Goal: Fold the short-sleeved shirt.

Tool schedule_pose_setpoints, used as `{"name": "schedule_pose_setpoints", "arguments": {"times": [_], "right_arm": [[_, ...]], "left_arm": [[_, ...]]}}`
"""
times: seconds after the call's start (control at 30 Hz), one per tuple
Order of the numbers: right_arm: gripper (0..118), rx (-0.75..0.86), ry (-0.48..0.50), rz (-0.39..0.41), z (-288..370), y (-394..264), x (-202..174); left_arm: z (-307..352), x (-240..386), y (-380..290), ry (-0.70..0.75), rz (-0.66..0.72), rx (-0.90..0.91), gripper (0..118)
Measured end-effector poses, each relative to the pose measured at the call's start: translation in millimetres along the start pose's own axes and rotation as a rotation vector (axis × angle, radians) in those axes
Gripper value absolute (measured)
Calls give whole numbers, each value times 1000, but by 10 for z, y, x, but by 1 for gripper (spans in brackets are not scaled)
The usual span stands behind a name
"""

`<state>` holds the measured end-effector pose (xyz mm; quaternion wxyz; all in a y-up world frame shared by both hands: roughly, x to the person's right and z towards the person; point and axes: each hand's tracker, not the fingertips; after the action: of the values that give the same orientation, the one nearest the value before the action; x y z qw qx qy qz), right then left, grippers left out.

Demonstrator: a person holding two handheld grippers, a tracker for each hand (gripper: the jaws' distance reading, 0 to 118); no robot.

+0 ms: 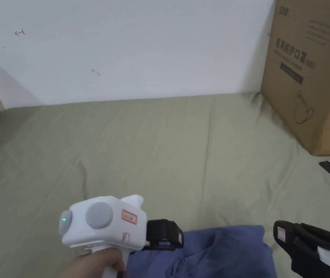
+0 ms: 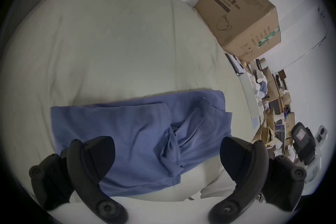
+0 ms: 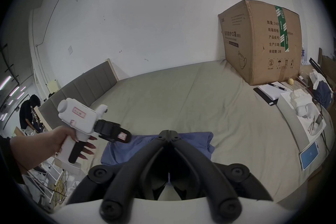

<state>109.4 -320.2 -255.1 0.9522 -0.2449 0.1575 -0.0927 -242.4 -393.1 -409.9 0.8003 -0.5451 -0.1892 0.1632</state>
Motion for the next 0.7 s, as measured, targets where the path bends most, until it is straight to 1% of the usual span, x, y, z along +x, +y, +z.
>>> {"name": "schedule_pose_setpoints", "arguments": {"times": [0.1,0.13,0.17,0.23,0.27,0.33,0.37,0.43,0.5,0.53,0.6,0.67,0.7], "right_arm": [[0,2,0,-23,-52,-19,48],[0,0,0,-33,-70,-29,59],[0,-3,2,-47,-95,-44,64],[0,-6,10,-74,-122,-74,78],[0,-9,11,-82,-131,-88,79],[0,-18,14,-91,-142,-120,81],[0,-24,17,-91,-144,-135,82],[0,-42,14,-74,-151,-163,66],[0,-58,5,-53,-161,-186,61],[0,-63,3,-49,-164,-194,60],[0,-71,1,-46,-171,-203,58],[0,-76,-3,-51,-176,-205,52],[0,-78,-3,-53,-175,-205,49]], "left_arm": [[344,-269,-53,77,51,67,114],[409,-348,-89,78,66,83,111],[461,-418,-139,70,68,107,98],[505,-520,-188,75,86,151,19],[456,-545,-217,106,96,149,0],[307,-520,-245,111,94,135,0],[164,-478,-240,97,47,66,0],[-116,-280,-248,124,-50,13,0],[-390,-77,-270,117,-153,-43,0],[-556,30,-283,122,-187,-86,0],[-837,147,-338,143,-208,-170,0],[-956,337,-386,266,-289,-159,0],[-929,422,-380,289,-326,-144,0]]}}
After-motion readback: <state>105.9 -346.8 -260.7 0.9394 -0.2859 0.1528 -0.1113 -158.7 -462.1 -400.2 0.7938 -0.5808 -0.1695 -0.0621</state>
